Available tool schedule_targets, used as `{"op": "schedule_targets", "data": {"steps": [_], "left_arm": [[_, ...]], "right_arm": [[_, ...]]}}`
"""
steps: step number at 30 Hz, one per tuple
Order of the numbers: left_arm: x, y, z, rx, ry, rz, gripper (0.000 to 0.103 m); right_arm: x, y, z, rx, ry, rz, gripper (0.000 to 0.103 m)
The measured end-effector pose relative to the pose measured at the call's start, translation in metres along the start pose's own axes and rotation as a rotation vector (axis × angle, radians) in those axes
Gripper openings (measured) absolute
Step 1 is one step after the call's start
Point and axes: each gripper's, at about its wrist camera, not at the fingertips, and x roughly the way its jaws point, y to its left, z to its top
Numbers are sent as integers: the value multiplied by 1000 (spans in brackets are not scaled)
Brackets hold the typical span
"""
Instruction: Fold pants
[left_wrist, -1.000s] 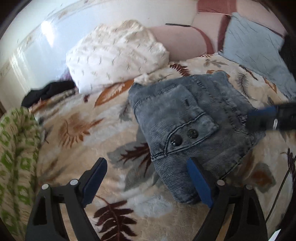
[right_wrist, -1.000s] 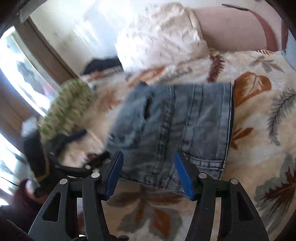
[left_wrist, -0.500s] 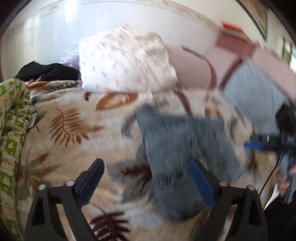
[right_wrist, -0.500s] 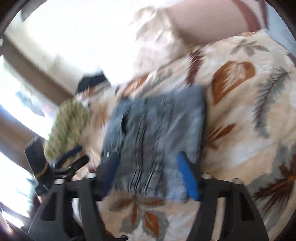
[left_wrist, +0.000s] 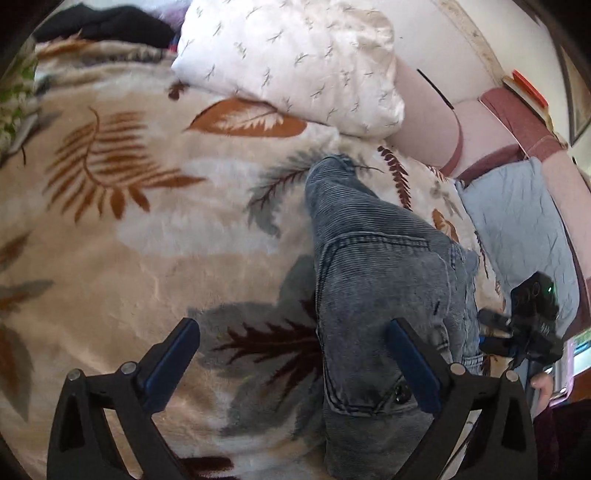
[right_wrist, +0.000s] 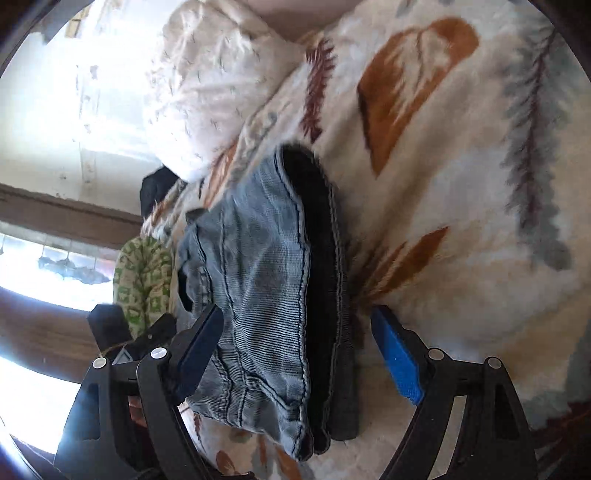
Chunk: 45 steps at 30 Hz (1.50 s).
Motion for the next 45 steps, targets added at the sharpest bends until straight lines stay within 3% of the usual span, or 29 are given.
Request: {"op": "schedule_targets", "data": {"steps": [5, 9, 13, 17, 20, 23, 27, 28, 30, 31, 35, 38, 44, 45], "left_arm": [[6, 8, 4, -41, 41, -28, 103], [4, 4, 3, -27, 42, 6, 103], [-10, 11, 8, -67, 40, -39, 103], [12, 9, 7, -91, 99, -87, 103], [21, -5, 3, -45, 108, -104, 103], [26, -19, -1, -52, 155, -279, 103], [32, -40, -7, 71, 125, -223, 101], [35, -40, -8, 64, 132, -237, 98], [38, -36, -7, 48, 120, -271, 87], [38, -35, -5, 39, 114, -292, 80], [29, -26, -1, 18, 71, -326, 51], [26, -23, 1, 0, 40, -350, 38], [13, -29, 6, 43, -14, -358, 34], [11, -28, 8, 39, -22, -360, 34]], "right_arm": [[0, 0, -1, -33, 13, -8, 82], [-3, -8, 0, -9, 14, 9, 81], [-1, -5, -2, -43, 27, -12, 81], [8, -6, 4, -26, 30, 84, 86], [20, 1, 7, -56, 47, 143, 86], [33, 7, 10, -74, 50, 133, 86], [35, 11, 10, -89, 37, 162, 82], [34, 10, 9, -89, 34, 159, 79], [35, 5, 11, -69, 32, 145, 57], [35, 1, 12, -54, 31, 151, 53], [29, 4, 10, -74, 13, 154, 43], [24, 10, 9, -88, -8, 159, 38], [19, 29, 10, -142, -48, 150, 34], [17, 32, 11, -147, -54, 161, 29]]}}
